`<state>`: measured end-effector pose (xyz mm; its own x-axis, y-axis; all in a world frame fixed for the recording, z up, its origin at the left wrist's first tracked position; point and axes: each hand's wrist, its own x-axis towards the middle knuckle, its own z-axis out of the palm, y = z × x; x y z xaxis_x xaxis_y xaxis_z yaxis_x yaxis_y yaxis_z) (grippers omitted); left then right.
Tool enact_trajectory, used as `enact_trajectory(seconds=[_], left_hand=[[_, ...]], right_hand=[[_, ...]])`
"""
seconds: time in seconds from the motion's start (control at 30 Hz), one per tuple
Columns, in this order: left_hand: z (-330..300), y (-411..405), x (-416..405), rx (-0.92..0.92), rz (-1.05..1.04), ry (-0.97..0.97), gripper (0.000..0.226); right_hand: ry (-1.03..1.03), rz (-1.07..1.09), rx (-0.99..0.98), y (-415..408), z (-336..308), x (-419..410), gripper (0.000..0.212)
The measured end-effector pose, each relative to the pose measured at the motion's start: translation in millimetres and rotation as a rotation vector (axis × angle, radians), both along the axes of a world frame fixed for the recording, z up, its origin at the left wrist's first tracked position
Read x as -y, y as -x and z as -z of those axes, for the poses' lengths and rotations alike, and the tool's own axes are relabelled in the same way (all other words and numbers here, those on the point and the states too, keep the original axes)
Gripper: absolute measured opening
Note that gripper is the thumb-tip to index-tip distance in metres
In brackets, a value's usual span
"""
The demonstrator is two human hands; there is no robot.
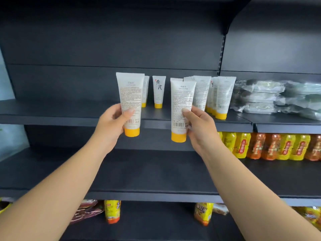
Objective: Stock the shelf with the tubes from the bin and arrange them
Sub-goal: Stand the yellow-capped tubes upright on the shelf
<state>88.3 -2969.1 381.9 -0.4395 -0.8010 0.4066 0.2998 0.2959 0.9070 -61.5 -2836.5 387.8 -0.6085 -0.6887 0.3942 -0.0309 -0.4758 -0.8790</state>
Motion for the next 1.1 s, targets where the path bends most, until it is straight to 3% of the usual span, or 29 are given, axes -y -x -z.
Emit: enact_trajectory(seconds=[0.2, 0.53, 0.67, 0.87, 1.1], left_hand=[[-13.2, 50.2, 78.7, 0.018, 0.005, 0.024, 0.018], [-26.1, 103.8, 180.4, 0.291, 0.109, -0.035, 0.015], [-33.7, 117.1, 206.0, 0.363, 0.130, -0.053, 0.014], [-32.4, 128.5, 225.1, 0.424, 0.172, -0.072, 0.027], [-30.0, 129.7, 229.4, 0.443, 0.234, -0.051, 0.021]], right_hand=[[-0.030, 0.045, 0.018, 52.4, -16.1, 90.1, 0.020], [-0.156, 0.004, -0.014, 107.5, -16.3, 196.8, 0.017], [-0.289, -0.038, -0.103, 116.9, -25.3, 217.2, 0.027], [-0.339, -0.049, -0.133, 128.5, -26.6, 227.9, 0.020], [-0.360, 0.024, -0.219, 132.6, -21.4, 232.0, 0.021]])
